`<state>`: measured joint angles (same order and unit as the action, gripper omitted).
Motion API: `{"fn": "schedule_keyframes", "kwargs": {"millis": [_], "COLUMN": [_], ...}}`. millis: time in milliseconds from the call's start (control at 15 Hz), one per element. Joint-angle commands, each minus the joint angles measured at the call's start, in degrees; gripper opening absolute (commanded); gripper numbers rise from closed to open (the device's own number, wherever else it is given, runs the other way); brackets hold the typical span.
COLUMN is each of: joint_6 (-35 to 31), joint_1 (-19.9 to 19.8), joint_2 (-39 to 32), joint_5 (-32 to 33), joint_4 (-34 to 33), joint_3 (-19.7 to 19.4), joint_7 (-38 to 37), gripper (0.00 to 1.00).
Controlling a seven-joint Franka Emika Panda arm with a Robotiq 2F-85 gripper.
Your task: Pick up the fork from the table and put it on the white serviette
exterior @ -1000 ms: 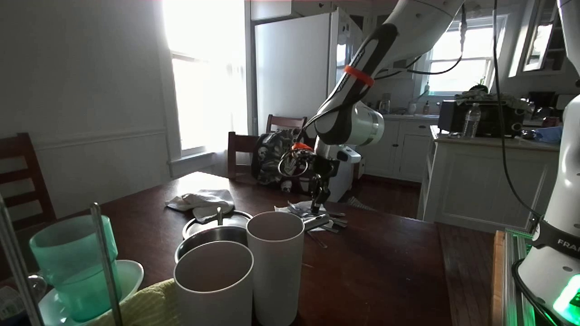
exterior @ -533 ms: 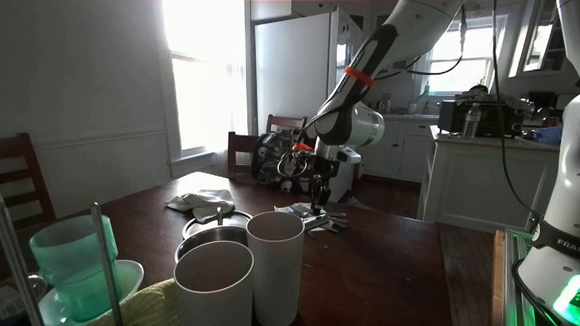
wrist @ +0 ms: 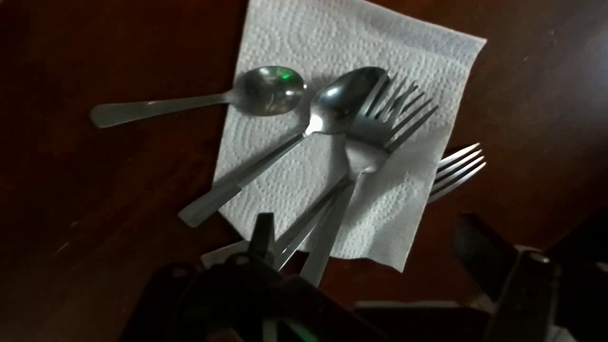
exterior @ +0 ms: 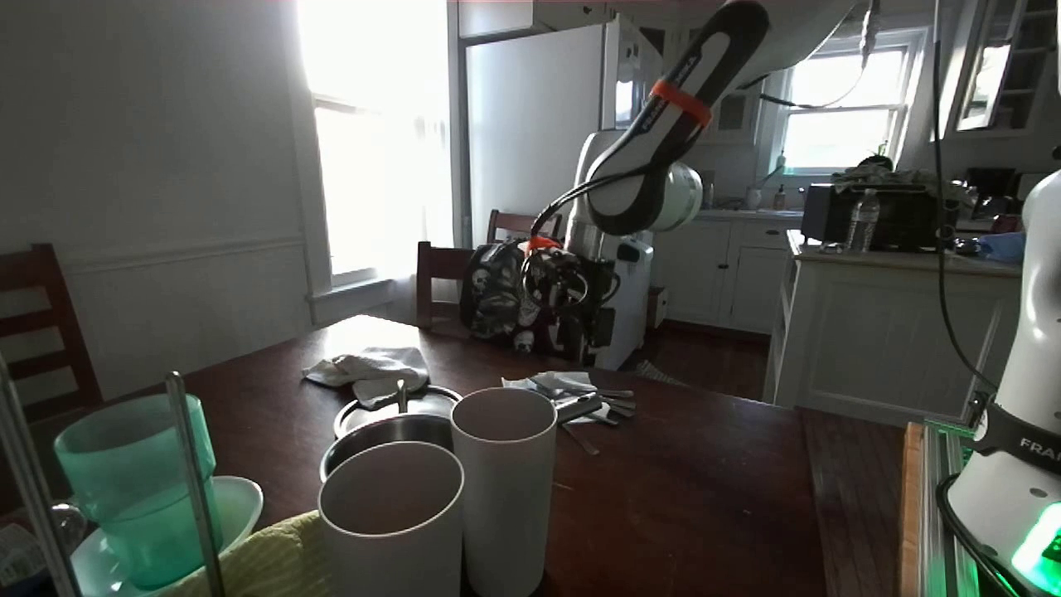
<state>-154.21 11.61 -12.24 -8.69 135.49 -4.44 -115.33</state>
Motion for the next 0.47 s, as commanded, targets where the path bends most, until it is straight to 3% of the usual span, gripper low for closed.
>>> {"fn": "schedule_keyframes", "kwargs": {"millis": [0,133,200,400], "joint_6": [15.07,23.64,17.66,23.28], "joint_1": [-1.2,-2.41,-2.81,-3.39], "joint_2": [9.34,12.81,8.97,12.86], "joint_5": [6.38,4.71,4.49,4.28], "joint_4": [-1.36,-3.16,-2.68,-3.43], "joint_3": [2.17,4.28,4.37,5.64], "joint_7": [4.21,10.74,6.7,9.59], "gripper": [1.0,1.0,1.0,1.0]}}
